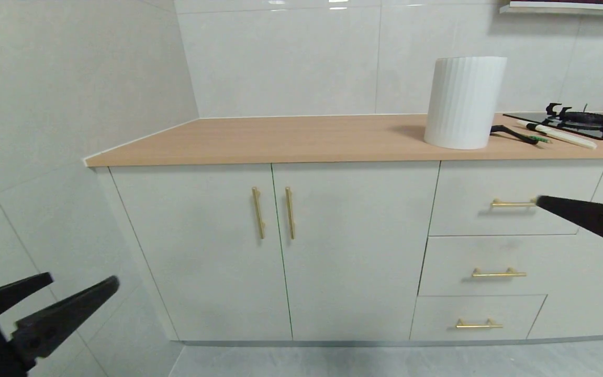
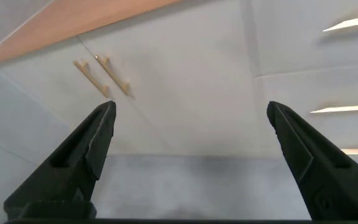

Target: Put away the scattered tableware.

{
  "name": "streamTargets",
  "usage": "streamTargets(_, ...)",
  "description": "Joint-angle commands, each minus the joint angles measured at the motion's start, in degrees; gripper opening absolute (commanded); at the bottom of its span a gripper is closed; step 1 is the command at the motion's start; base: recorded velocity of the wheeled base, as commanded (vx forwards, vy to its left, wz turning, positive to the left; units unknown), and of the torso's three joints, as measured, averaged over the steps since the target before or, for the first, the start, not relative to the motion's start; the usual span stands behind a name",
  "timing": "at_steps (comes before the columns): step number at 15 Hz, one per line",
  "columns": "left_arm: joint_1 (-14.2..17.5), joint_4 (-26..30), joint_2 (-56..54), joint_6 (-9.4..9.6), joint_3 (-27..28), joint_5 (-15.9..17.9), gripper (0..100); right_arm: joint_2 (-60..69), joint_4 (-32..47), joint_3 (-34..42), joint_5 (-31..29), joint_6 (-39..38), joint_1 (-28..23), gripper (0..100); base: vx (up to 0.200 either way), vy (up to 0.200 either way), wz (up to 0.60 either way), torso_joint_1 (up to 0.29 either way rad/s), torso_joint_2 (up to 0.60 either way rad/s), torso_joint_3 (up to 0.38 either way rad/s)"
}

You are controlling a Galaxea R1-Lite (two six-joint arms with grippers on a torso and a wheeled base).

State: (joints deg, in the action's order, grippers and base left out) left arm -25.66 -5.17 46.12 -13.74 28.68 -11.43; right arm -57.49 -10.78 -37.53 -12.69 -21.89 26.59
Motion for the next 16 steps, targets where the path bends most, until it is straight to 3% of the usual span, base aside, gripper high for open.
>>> streamTargets(1,4.5,5.1,-20.5,2.49,-4.9,0.0,100,32.2,11.5,11.9,-1.3,11.4,-11.0,100,0.000,0.000,0.00,0.000,0.00,0.000)
streamTargets(4,8.1,12.6,-29.9,2.58,-5.0,0.3,100,45.2,20.9,11.4,-0.5,12.7,-14.2,100,0.000,0.000,0.00,0.000,0.00,0.000)
streamTargets(6,11.7,14.1,-36.2,2.58,-6.4,0.3,100,51.7,25.3,11.8,-0.8,14.8,-16.1,100,0.000,0.000,0.00,0.000,0.00,0.000)
streamTargets(7,13.7,14.1,-39.6,3.46,-7.7,0.3,100,51.8,25.9,11.8,-3.0,14.6,-17.4,100,0.000,0.000,0.00,0.000,0.00,0.000)
streamTargets(10,17.8,11.7,-40.6,7.15,-12.6,-3.6,100,52.8,25.7,11.9,-5.9,14.9,-23.8,100,0.000,0.000,0.00,0.000,0.00,0.000)
streamTargets(12,21.4,7.1,-40.9,9.61,-14.5,-3.6,100,57.5,26.9,13.8,-3.0,16.5,-26.8,100,0.000,0.000,0.00,0.000,0.00,0.000)
streamTargets(14,25.4,6.8,-46.1,12.77,-17.1,-1.1,100,57.5,26.7,16.1,-5.3,16.3,-26.8,100,0.000,0.000,0.00,0.000,0.00,0.000)
streamTargets(16,25.6,5.3,-46.1,15.94,-21.7,-1.1,100,57.5,25.5,19.6,-5.1,16.5,-26.8,100,0.000,0.000,0.00,0.000,0.00,0.000)
